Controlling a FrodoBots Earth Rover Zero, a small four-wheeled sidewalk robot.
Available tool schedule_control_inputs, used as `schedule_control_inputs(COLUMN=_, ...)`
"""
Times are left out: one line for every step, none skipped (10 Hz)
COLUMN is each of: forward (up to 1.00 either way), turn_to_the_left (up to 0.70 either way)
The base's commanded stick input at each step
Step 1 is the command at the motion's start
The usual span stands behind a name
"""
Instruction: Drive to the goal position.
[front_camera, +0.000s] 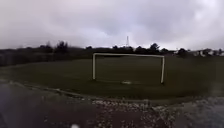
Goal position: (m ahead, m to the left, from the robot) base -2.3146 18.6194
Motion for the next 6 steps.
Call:
schedule_control_inputs(forward=0.00, turn_to_the_left=0.45)
schedule_control_inputs(forward=0.00, turn_to_the_left=0.45)
schedule_control_inputs(forward=0.00, turn_to_the_left=0.45)
schedule_control_inputs(forward=0.00, turn_to_the_left=0.45)
schedule_control_inputs(forward=0.00, turn_to_the_left=0.45)
schedule_control_inputs(forward=0.00, turn_to_the_left=0.45)
